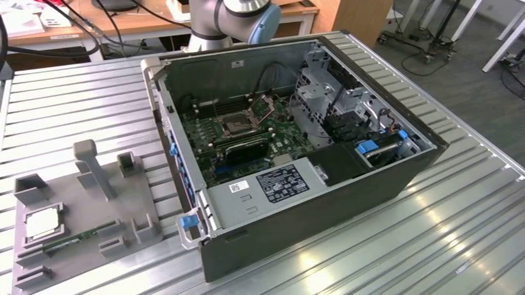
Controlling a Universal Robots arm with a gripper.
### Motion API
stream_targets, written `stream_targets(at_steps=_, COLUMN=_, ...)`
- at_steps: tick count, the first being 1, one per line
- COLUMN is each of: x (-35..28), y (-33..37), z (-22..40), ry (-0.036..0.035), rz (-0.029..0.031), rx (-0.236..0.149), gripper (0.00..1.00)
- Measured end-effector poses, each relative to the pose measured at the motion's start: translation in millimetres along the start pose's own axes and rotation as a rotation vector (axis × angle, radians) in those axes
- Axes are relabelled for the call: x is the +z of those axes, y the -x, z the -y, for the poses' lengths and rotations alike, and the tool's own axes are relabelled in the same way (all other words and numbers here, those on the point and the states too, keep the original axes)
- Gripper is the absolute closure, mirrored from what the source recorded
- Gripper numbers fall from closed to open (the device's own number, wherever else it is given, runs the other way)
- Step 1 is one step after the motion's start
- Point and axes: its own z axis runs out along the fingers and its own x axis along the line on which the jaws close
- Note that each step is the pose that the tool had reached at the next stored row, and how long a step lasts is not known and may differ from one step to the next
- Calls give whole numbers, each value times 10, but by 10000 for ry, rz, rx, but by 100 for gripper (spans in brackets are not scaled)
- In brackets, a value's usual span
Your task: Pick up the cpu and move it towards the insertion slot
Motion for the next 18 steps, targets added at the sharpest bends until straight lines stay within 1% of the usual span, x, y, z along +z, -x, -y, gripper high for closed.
stream_targets(at_steps=3, x=33, y=0, z=1, ry=-1, rz=-2, rx=0, gripper=89)
stream_targets(at_steps=9, x=120, y=1, z=4, ry=-2, rz=-3, rx=1, gripper=89)
stream_targets(at_steps=14, x=190, y=22, z=7, ry=-3, rz=-3, rx=0, gripper=89)
stream_targets(at_steps=16, x=207, y=27, z=7, ry=-3, rz=-1, rx=1, gripper=89)
stream_targets(at_steps=18, x=211, y=27, z=8, ry=-5, rz=-4, rx=1, gripper=89)
